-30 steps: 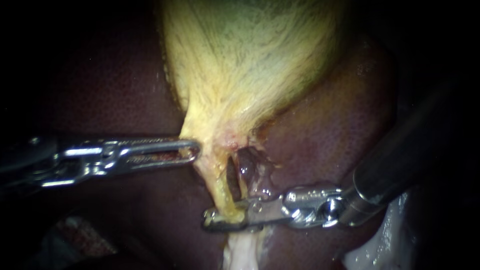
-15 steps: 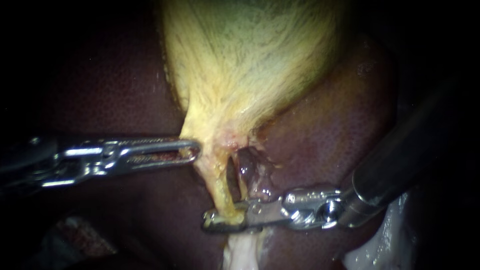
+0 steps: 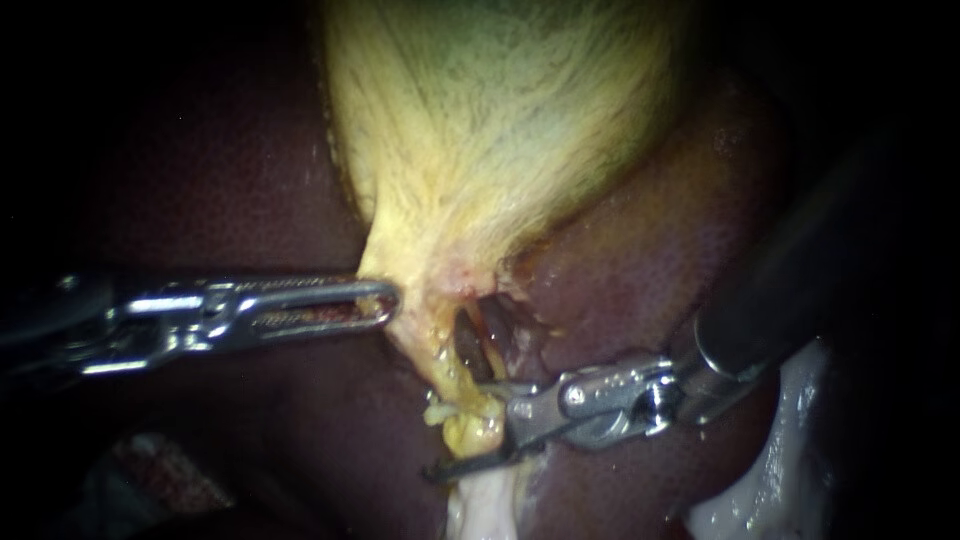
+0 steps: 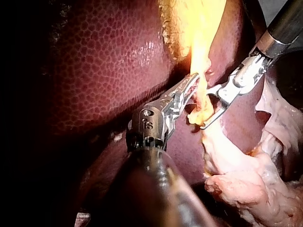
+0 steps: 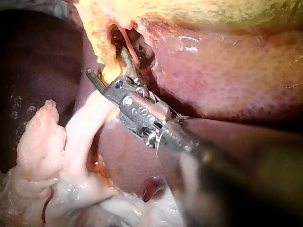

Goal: Going back first clip left tube

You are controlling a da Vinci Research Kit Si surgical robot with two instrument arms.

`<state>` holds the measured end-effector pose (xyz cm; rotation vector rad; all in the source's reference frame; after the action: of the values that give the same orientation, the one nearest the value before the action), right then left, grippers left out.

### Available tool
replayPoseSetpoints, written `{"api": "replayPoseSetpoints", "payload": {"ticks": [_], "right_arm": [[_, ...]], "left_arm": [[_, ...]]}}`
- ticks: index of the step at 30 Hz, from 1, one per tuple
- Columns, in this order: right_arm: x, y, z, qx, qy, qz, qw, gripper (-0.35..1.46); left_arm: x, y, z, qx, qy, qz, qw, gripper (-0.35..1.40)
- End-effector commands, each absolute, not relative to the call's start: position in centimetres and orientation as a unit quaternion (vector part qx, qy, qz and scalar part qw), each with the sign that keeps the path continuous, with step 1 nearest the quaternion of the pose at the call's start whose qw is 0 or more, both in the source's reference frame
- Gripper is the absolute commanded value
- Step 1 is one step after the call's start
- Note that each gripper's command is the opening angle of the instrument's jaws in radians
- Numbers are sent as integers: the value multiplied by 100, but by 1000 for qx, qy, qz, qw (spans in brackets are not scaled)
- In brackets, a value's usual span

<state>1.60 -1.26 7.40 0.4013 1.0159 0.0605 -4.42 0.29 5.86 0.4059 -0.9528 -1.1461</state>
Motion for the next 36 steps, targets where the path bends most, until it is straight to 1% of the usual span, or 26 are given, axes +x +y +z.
{"api": "replayPoseSetpoints", "payload": {"ticks": [1,9,14,16,20,26,36], "right_arm": [[157,-124,738,186,482,27,855,60],[131,-114,724,180,483,27,856,60],[110,-107,708,178,482,34,857,60],[100,-99,697,170,486,34,857,60],[81,-84,677,150,490,25,858,60],[56,-71,653,129,492,17,861,60],[44,-64,631,115,503,-18,856,61]], "left_arm": [[-442,29,585,184,-431,-517,716,-35],[-441,28,585,184,-431,-517,716,-35],[-440,29,587,184,-431,-517,716,-35],[-439,30,588,184,-431,-517,716,-35],[-439,31,591,184,-431,-517,717,-35],[-438,33,596,184,-431,-516,717,-35],[-442,33,612,181,-432,-516,717,-35]]}}
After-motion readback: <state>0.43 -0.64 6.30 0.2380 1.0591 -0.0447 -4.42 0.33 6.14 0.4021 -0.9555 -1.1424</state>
